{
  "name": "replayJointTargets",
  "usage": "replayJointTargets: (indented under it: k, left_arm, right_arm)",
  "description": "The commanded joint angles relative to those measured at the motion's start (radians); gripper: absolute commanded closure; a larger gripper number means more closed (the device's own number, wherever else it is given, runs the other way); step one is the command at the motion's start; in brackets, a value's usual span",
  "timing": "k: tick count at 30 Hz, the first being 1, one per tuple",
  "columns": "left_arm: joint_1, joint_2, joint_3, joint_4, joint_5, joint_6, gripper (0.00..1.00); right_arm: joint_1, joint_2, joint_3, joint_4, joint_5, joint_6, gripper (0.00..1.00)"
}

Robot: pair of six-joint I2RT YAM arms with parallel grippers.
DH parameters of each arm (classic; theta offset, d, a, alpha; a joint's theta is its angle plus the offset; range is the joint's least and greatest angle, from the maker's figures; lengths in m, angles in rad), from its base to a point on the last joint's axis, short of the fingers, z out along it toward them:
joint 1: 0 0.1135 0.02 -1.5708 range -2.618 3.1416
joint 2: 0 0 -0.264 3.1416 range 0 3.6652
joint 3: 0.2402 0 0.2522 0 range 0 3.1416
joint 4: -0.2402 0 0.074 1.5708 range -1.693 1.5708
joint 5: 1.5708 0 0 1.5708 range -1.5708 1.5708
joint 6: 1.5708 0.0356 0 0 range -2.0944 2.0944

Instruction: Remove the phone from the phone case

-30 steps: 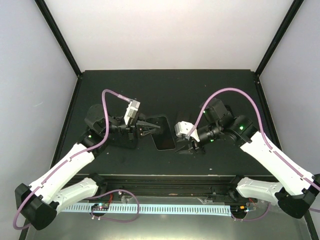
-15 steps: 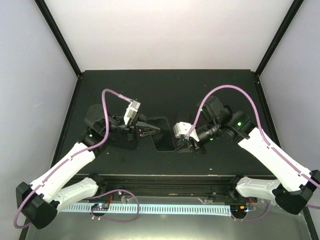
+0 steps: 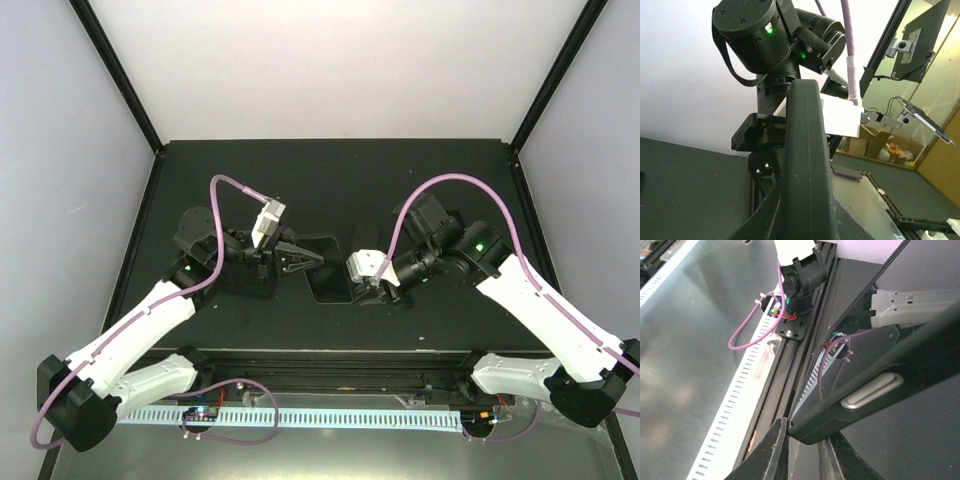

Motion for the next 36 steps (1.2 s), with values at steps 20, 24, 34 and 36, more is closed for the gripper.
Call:
replayJointTargets:
  k: [20, 24, 34, 36]
  left_arm:
    - [-0.043, -0.014, 0.012, 0.144, 0.116, -0.092, 0.98]
    - [-0.054, -0.009, 0.016, 0.144, 0.129, -0.095, 0.99]
    - [-0.059, -0.019, 0.024, 0.081, 0.096, -0.039, 0.99]
    - [-0.057, -0.029, 0.036, -0.013, 0.05, 0.033, 0.98]
  right_arm:
    - [-0.115, 0.01, -0.041, 0.147, 0.124, -0.078, 0.84]
    - [-0.115, 0.03, -0.038, 0.148, 0.196, -0.132, 0.82]
    - [-0.121, -0.042, -0.106, 0.253, 0.137, 0.012, 0.72]
    - [-0.122, -0.084, -0.108, 0.255, 0.052, 0.055, 0.65]
